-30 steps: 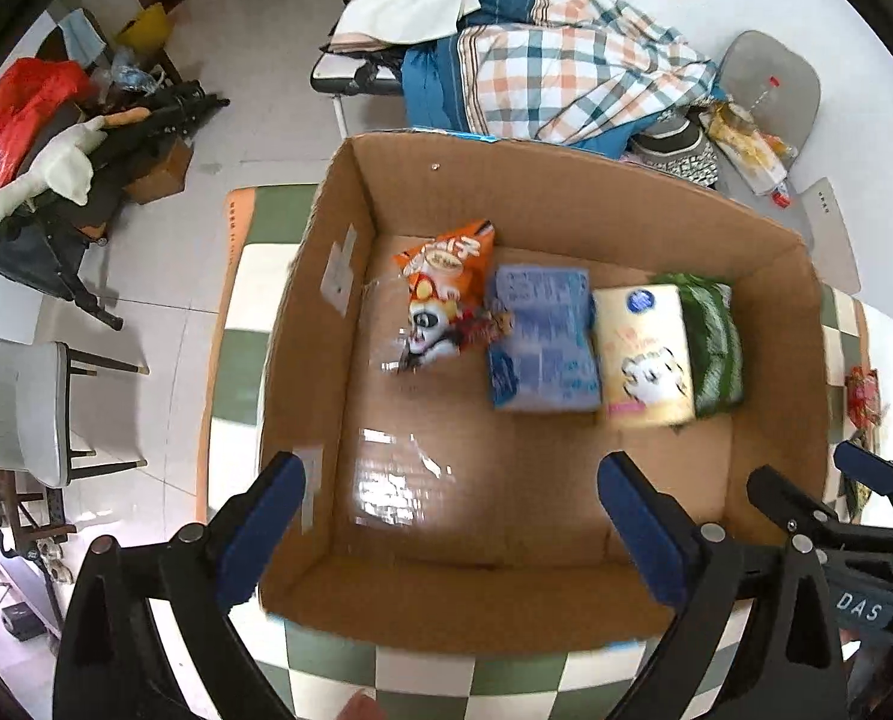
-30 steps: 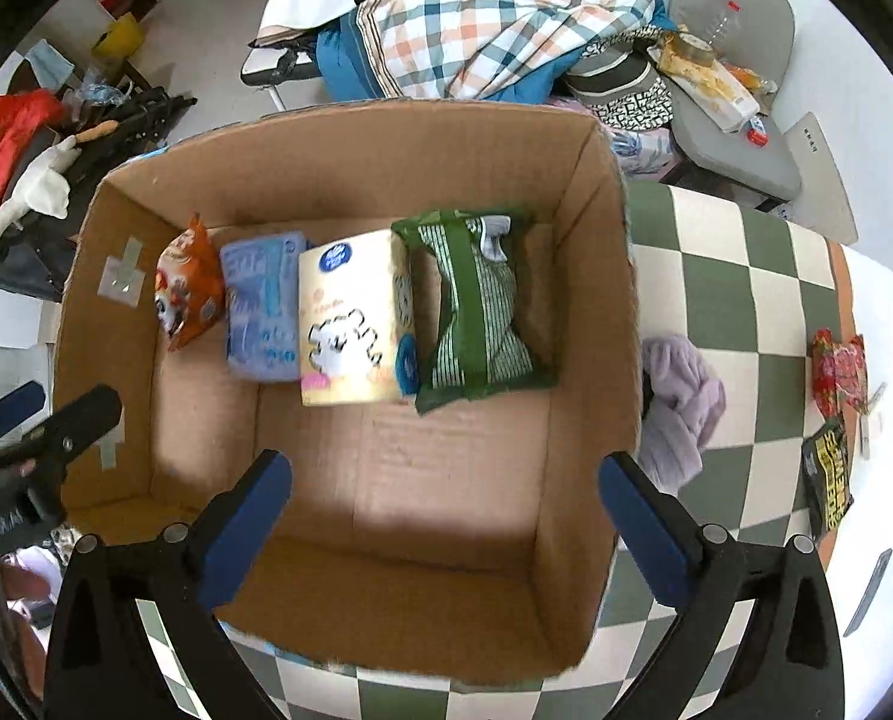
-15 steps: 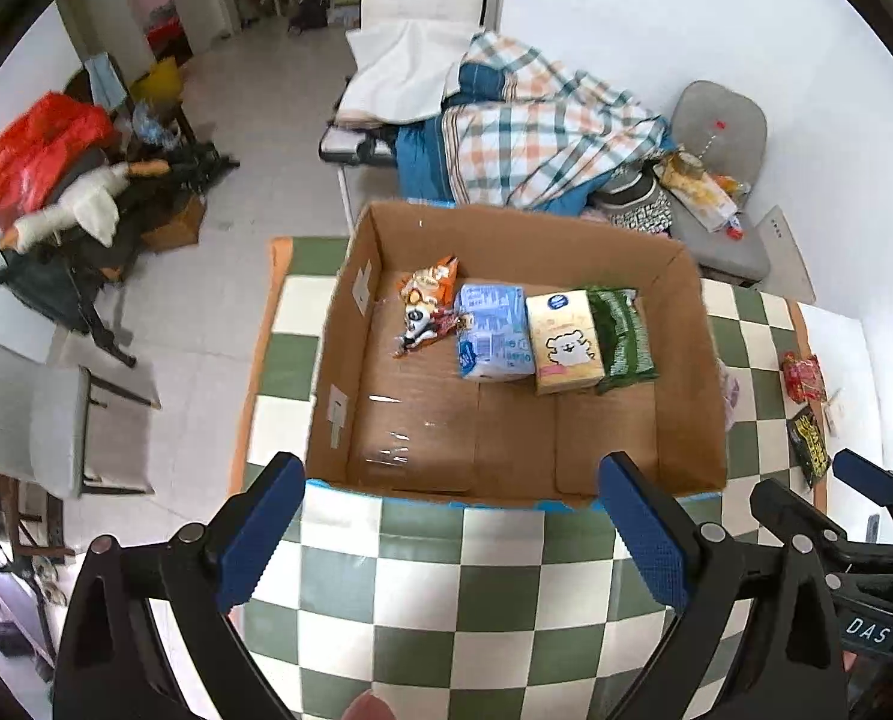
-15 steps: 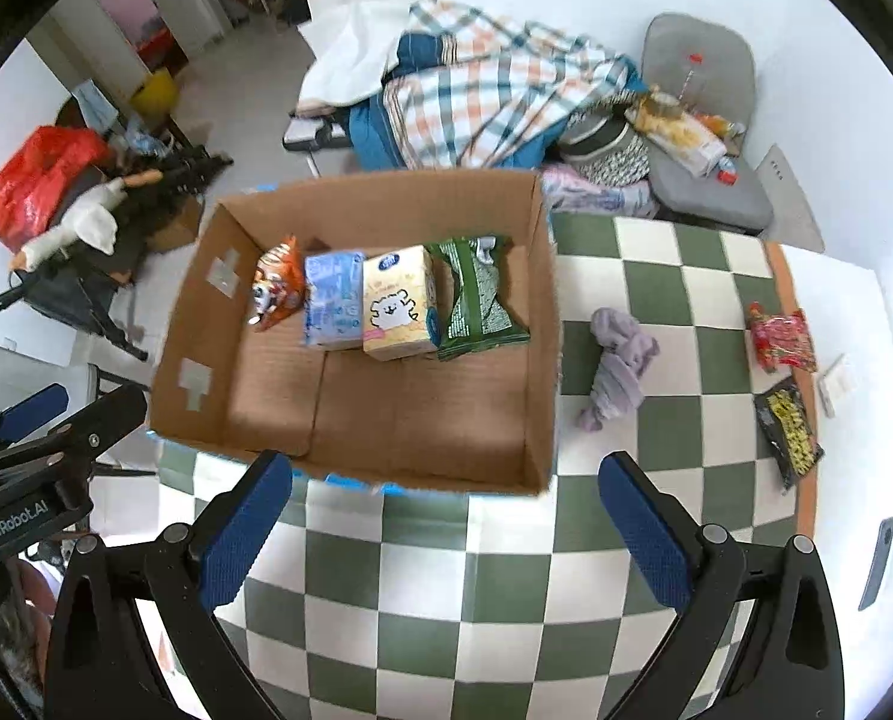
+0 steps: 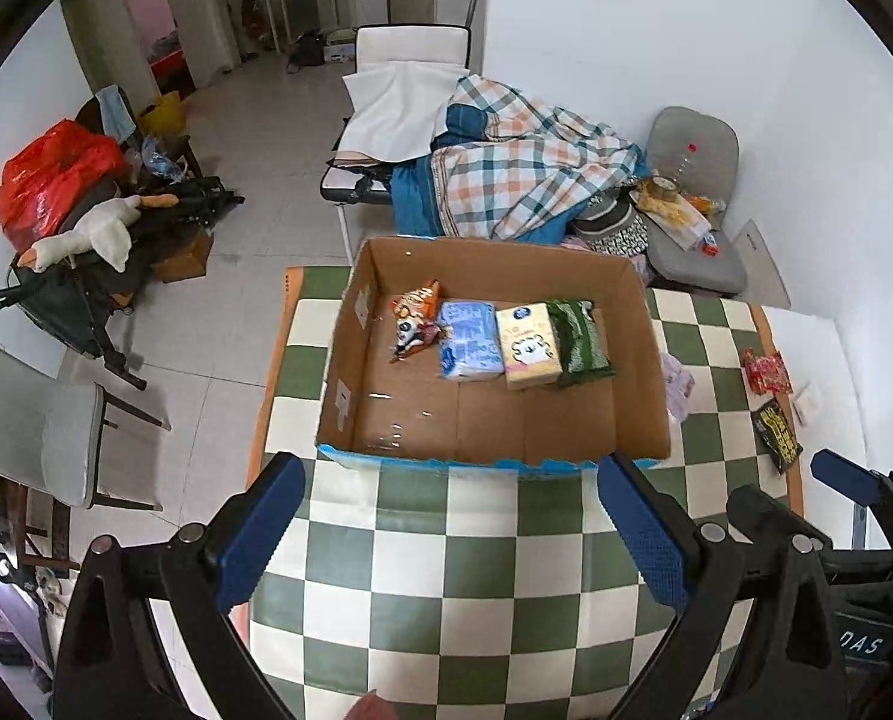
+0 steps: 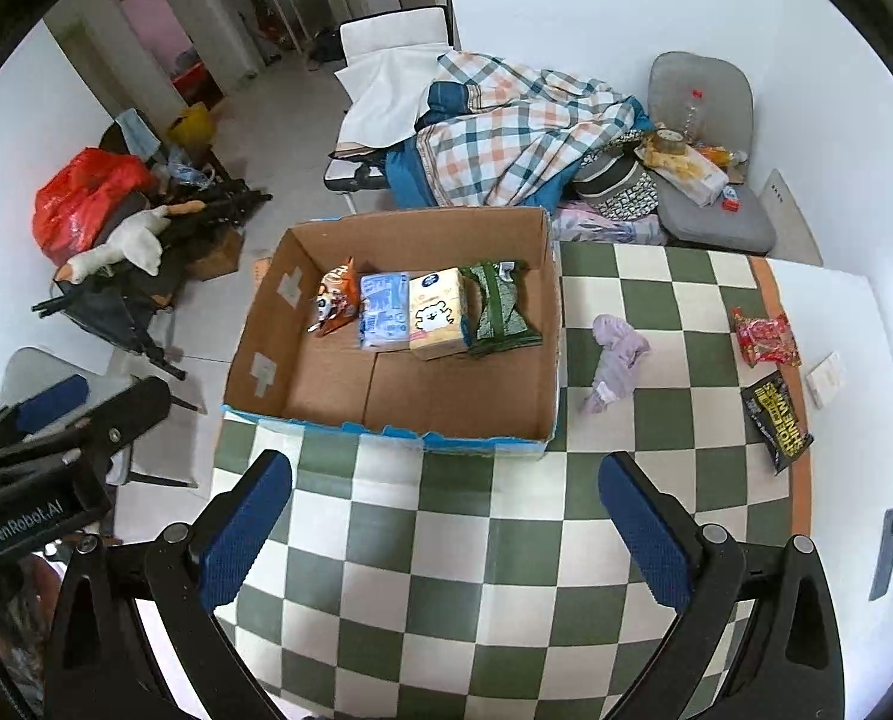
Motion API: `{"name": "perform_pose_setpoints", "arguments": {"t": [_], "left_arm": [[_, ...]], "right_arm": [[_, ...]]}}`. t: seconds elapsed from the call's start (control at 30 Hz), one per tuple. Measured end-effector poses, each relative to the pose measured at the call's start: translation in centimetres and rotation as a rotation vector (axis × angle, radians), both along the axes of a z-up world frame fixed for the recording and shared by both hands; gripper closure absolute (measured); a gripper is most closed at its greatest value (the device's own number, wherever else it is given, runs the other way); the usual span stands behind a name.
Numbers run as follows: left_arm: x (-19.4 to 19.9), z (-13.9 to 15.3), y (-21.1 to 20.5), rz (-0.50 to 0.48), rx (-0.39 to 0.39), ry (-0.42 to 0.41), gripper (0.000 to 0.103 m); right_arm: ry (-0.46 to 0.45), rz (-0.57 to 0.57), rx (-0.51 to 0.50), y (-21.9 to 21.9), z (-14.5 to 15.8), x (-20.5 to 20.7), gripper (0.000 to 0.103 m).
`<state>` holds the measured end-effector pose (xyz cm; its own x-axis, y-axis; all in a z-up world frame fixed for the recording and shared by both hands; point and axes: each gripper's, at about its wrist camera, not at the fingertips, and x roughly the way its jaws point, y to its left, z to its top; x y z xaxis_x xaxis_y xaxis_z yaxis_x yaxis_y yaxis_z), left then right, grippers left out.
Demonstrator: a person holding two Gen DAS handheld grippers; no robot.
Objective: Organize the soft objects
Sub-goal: 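Lift both tools out of the box toward the lilac cloth and black wipes pack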
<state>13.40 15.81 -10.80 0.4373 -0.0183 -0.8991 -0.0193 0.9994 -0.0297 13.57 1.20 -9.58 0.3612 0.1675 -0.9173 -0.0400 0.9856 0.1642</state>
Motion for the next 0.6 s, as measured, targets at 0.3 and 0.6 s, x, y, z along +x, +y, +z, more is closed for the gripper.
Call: {"name": "perform_pose_setpoints", "arguments": {"t": [0.3, 0.6], "left_arm": [[3.9, -0.4, -11.1, -0.217, 0.065, 0.025, 0.003], [13.4, -8.7, -28.4, -0.567, 0.287, 0.189, 0.003]], "right_arm": [[0.047, -0.106, 0.011, -9.2, -1.2, 0.6, 0.0], [0.182, -0.291, -0.096, -26.6, -7.5, 2.9, 0.0]]}}
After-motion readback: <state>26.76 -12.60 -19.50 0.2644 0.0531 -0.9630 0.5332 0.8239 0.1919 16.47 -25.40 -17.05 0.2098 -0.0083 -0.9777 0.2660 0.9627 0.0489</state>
